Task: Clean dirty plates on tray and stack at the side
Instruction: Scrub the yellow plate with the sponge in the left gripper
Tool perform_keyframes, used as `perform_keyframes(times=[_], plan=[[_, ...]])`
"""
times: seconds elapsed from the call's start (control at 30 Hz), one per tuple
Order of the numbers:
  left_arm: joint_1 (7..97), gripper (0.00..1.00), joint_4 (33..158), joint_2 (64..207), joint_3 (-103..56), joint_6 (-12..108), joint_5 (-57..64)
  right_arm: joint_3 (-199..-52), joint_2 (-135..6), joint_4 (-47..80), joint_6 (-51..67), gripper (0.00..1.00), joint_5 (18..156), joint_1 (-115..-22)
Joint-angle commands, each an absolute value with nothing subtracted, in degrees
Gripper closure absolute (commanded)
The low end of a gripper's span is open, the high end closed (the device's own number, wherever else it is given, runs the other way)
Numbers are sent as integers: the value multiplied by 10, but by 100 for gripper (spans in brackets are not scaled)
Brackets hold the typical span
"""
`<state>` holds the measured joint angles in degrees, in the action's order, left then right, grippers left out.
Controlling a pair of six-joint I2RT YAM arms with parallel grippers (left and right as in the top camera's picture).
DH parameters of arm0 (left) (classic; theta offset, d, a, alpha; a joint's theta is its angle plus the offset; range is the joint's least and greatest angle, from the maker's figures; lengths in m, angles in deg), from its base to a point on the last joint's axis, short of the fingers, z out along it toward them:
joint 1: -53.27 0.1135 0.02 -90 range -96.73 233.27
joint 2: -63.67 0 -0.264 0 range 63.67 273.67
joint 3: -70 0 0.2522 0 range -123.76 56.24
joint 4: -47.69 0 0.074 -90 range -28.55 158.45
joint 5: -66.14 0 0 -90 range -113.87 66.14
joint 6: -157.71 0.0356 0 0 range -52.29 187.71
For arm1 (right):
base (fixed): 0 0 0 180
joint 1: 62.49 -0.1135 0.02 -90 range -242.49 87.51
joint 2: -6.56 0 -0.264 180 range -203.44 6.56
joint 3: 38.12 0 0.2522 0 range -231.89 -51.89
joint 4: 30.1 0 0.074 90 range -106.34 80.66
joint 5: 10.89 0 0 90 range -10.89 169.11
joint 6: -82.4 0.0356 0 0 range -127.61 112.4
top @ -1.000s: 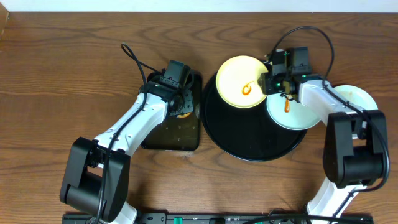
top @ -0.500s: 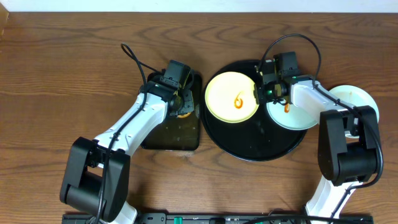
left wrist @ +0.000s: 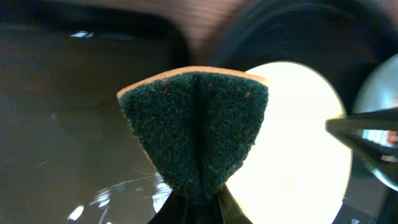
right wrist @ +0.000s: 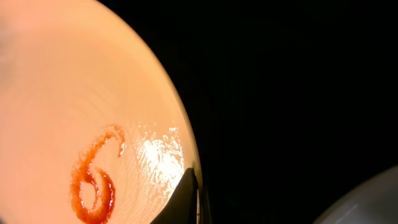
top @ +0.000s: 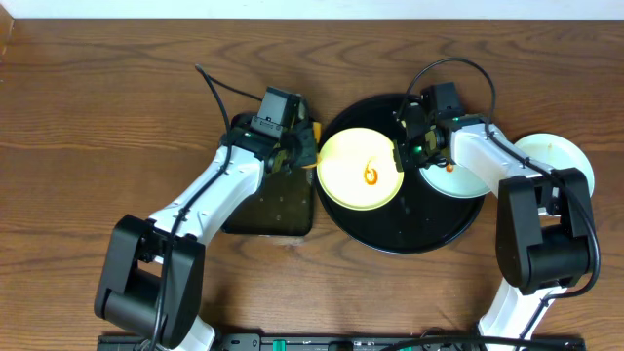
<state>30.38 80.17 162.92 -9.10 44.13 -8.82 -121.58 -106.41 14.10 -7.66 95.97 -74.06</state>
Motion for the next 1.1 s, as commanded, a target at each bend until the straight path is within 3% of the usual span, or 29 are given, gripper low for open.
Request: perform_keyframes(times=[0.0, 0.17, 0.37, 0.77, 1.07], plan=[[279, 92, 777, 1625, -90, 454, -53, -1204, -1072, 159, -74, 99, 960, -765], [238, 92, 732, 1631, -90, 448, -54, -1204, -1072, 159, -72, 99, 961, -777], [201, 92, 689, 1670, -90, 296, -51, -1204, -1072, 158, -72, 99, 958, -788], [144, 92, 652, 1721, -90, 137, -50, -1204, -1072, 158, -72, 99, 956, -788], [139, 92, 593, 1762, -90, 140, -22, -1204, -1072, 158, -72, 99, 956, -788]])
